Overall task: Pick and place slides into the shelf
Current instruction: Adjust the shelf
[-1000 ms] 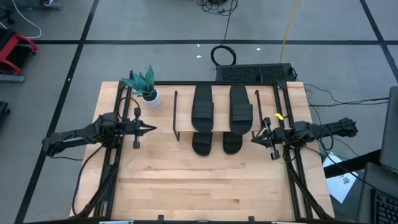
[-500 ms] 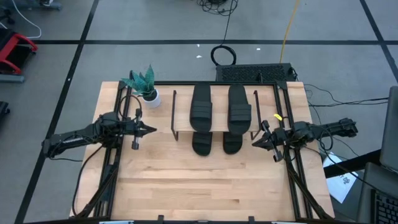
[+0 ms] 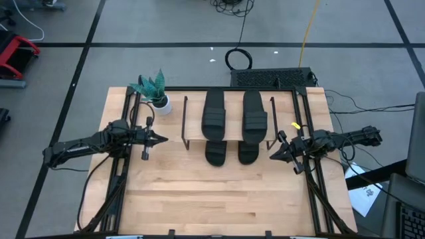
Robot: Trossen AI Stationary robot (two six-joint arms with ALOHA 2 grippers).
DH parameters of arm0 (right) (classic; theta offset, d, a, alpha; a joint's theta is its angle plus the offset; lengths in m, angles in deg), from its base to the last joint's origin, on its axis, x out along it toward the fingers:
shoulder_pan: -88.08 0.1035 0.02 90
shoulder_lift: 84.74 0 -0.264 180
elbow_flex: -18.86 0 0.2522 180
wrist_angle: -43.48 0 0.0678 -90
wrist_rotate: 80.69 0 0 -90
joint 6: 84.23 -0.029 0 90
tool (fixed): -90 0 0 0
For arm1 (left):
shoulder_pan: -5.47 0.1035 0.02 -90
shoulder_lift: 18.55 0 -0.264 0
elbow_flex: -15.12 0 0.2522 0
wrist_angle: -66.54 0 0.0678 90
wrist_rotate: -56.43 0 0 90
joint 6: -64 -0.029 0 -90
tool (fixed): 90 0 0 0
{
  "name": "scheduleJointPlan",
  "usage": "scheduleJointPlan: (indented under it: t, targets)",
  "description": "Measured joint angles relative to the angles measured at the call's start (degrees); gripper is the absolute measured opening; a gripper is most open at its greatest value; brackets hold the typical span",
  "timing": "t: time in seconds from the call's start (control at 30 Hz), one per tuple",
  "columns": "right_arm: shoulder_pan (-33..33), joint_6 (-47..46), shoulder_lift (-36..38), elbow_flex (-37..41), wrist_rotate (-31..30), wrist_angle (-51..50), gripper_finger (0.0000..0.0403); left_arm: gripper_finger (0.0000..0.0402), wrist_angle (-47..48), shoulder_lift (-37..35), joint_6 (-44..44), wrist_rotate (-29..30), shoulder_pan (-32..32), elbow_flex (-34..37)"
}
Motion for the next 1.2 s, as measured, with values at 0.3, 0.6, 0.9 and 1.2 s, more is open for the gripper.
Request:
scheduleJointPlan:
  t: [0.3, 0.6, 0.9, 1.2]
  targets:
    - [0.00, 2.19, 0.00, -0.05, 4.71, -1.86, 0.0000, 0.0000, 0.02, 0.02, 1.27, 0.01, 0.00, 0.00]
    - [3.70, 2.30, 0.00, 0.68, 6.31, -2.17, 0.0000, 0.0000, 0.35, 2.25, 2.19, 3.78, -0.02, 0.00]
    - [11.11, 3.51, 0.00, 0.74, -4.58, -3.44, 0.0000, 0.0001, 0.28, 2.32, 1.97, 3.72, -0.02, 0.00]
    - [14.97, 4.93, -0.12, 0.62, -18.71, -3.64, 0.0000, 0.0001, 0.25, 2.32, 1.51, 3.60, 0.00, 0.00]
